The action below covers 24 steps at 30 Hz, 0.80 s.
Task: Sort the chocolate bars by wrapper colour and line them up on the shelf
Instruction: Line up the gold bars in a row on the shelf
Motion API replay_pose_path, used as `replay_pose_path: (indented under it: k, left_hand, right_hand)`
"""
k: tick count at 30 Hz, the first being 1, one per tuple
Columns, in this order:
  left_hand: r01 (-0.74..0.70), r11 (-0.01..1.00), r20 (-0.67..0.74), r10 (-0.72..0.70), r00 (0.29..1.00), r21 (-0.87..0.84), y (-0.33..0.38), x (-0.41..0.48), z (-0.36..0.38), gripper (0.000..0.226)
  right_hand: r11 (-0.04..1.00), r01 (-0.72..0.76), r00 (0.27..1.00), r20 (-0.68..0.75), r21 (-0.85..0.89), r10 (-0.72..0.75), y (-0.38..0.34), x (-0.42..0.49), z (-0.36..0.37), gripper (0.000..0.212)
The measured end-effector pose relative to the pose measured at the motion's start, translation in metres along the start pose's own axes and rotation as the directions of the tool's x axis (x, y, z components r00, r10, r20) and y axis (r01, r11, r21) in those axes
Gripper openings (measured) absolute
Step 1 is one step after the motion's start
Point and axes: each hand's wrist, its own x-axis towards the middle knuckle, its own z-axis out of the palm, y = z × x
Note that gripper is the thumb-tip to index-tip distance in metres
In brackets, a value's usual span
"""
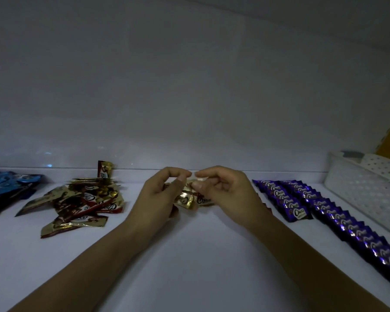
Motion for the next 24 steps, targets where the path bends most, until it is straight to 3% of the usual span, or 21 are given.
replay_pose_path:
  k: [7, 11, 14, 19, 22, 24]
  left_hand:
    - [0.072, 0.995, 0.010, -0.072, 0.997, -0.069, 0.003, -0.003, 0.006, 0.034]
    - [0.167, 0.979, -0.009, -0.169, 0.986, -0.115, 0.007, -0.001, 0.006, 0.050]
    - [0.182, 0.974, 0.019, -0.181, 0.983, -0.136, 0.008, 0.000, 0.006, 0.048]
    - [0.085, 0.993, 0.012, -0.084, 0.996, -0.079, 0.004, -0.001, 0.003, 0.021]
    - [0.045, 0.999, 0.020, -0.045, 0.999, -0.010, 0.001, -0.002, 0.001, 0.020]
    - [-0.016, 0.997, 0.044, 0.013, 0.999, 0.070, -0.002, -0.004, 0.002, 0.025]
  right_hand:
    - [0.998, 0.031, 1.000, 0.002, -0.050, -0.030, -0.002, -0.002, -0.002, 0.017]
    - [0.992, -0.063, 0.996, -0.059, 0.110, 0.070, -0.005, 0.001, -0.008, 0.015]
    - [0.979, -0.092, 0.992, -0.069, 0.183, 0.106, -0.006, 0.001, -0.014, 0.011]
    - [1.000, -0.015, 0.998, -0.060, -0.010, 0.015, -0.005, 0.001, -0.013, 0.014]
    - [0.999, -0.020, 0.999, -0.031, -0.045, 0.019, -0.003, 0.001, -0.013, 0.007]
    - [0.997, -0.031, 0.999, 0.038, -0.072, 0.034, -0.002, 0.002, -0.015, 0.013]
